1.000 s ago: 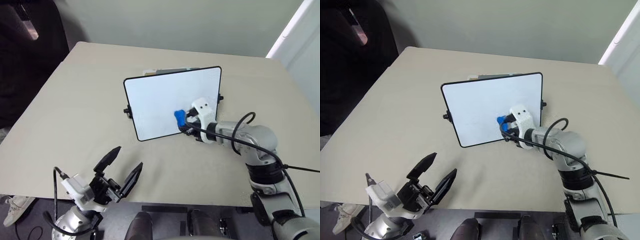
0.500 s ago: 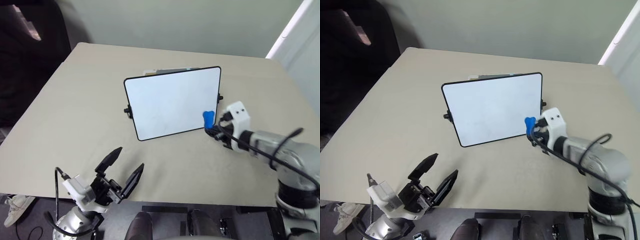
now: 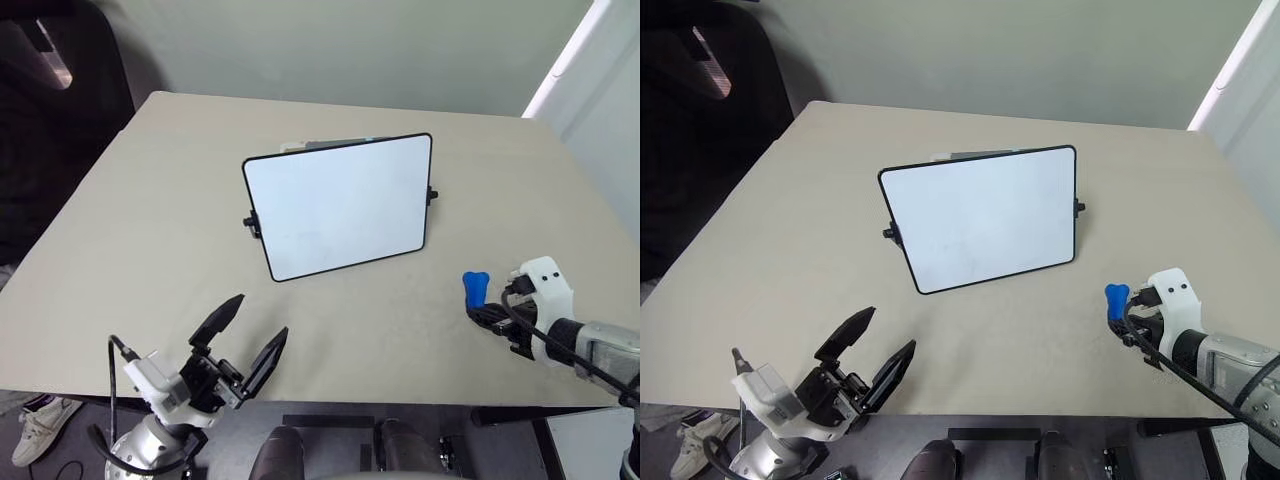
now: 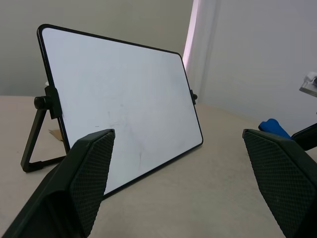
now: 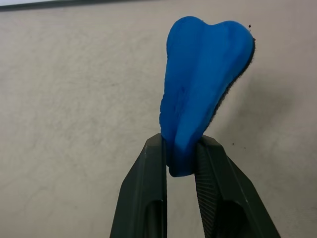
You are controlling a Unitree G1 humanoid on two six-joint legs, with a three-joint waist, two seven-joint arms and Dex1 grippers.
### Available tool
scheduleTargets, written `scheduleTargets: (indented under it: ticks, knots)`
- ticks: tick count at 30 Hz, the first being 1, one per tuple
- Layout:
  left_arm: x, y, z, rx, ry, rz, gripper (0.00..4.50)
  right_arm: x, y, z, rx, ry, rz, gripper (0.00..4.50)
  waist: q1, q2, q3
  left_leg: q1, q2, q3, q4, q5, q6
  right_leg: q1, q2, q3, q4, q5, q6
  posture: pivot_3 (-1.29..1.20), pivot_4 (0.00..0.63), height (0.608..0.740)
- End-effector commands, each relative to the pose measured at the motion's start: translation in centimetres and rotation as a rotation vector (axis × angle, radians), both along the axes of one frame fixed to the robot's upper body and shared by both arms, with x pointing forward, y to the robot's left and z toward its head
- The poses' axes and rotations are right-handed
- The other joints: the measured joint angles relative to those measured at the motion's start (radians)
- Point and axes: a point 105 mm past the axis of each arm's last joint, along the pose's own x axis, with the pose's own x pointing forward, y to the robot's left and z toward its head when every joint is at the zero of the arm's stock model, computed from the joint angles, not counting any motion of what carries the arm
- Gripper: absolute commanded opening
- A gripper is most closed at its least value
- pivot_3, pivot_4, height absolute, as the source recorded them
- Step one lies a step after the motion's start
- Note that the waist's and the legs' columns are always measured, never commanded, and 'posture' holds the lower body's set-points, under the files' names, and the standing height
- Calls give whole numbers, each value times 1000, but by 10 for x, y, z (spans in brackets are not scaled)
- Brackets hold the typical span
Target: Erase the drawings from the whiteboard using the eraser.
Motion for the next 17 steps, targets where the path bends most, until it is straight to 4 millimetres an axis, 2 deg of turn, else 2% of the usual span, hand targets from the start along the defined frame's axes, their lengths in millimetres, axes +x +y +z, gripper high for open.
scheduleTargets:
  ticks: [1,4,7,12,17]
  knots:
    - [-3,-4,12,0,-49,-8,4500,3,2,3,-8,-25,11,1722,0,0,0,0,0,0,0,0,0,0,0,0,0,0,0,0,150,740]
    - [-3,-3,12,-1,-48,-7,4500,2,3,-1,-23,-9,21,2754,1,0,0,0,0,0,-1,0,0,0,0,0,0,0,1,0,150,740]
    - [-4,-3,12,-2,-46,-6,4500,0,6,11,-22,-81,51,3832,2,0,0,-1,0,0,-1,0,0,0,0,0,0,-2,3,0,150,740]
    - [-5,-4,10,-3,-40,-9,4500,-8,16,43,-18,-299,136,3832,3,1,0,-2,0,1,-2,1,-2,0,0,0,0,-4,5,0,150,740]
    - [-4,-3,9,-3,-31,-11,4500,-17,37,54,98,-362,227,3832,3,0,0,-2,0,3,-3,0,-1,2,0,1,0,-5,6,0,150,740]
